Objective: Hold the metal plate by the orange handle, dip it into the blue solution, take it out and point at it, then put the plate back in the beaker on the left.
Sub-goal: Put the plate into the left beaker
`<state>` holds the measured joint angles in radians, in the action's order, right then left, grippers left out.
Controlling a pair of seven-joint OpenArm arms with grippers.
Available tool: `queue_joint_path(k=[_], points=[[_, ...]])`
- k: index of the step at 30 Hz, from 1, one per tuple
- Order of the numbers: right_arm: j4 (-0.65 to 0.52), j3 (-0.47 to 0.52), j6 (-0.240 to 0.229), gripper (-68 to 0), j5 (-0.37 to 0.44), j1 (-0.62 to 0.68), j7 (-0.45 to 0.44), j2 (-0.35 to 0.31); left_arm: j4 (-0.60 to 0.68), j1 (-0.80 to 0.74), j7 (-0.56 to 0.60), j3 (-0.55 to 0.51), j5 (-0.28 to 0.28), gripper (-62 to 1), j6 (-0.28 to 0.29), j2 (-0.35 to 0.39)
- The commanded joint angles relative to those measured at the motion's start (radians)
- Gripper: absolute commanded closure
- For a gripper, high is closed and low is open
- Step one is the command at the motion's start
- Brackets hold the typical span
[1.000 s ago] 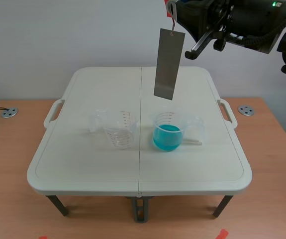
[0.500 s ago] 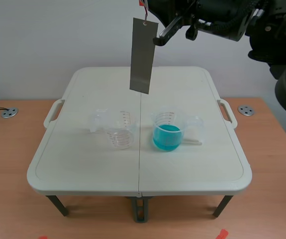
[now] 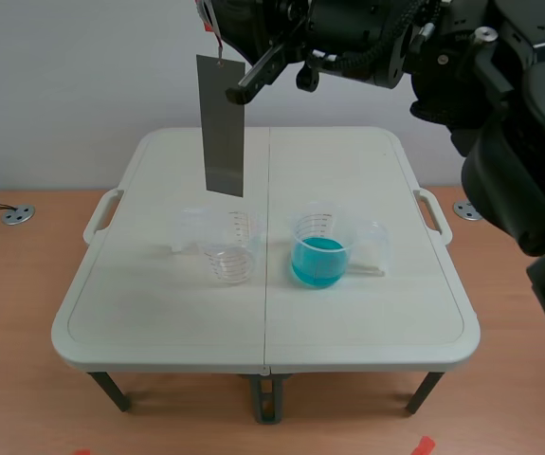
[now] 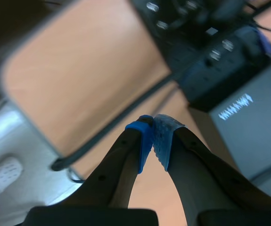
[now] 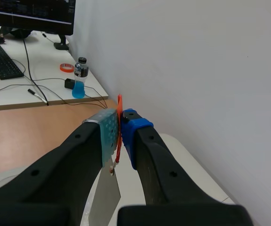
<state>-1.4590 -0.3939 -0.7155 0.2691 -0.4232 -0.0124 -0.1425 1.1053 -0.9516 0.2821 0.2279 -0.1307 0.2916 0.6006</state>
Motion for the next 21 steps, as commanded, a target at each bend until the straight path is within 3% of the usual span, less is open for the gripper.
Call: queue_joint_path(k=[1, 7, 21], points=[[-0.018, 0.006, 0.004, -1.5, 0.007, -0.031, -0.007, 0.015, -0.003, 0.002, 0.008, 0.013, -0.003, -1.8, 0.010, -0.005], [-0.018, 0.001, 0.004, -1.5, -0.016, -0.031, 0.018, 0.054, -0.053, 0.051, 0.005, 0.075, -0.003, -1.8, 0.010, -0.005], [-0.013, -0.026, 0.012, -1.5, -0.019, -0.031, 0.018, 0.054, -0.111, 0.090, 0.005, 0.078, -0.003, -1.8, 0.010, -0.005]])
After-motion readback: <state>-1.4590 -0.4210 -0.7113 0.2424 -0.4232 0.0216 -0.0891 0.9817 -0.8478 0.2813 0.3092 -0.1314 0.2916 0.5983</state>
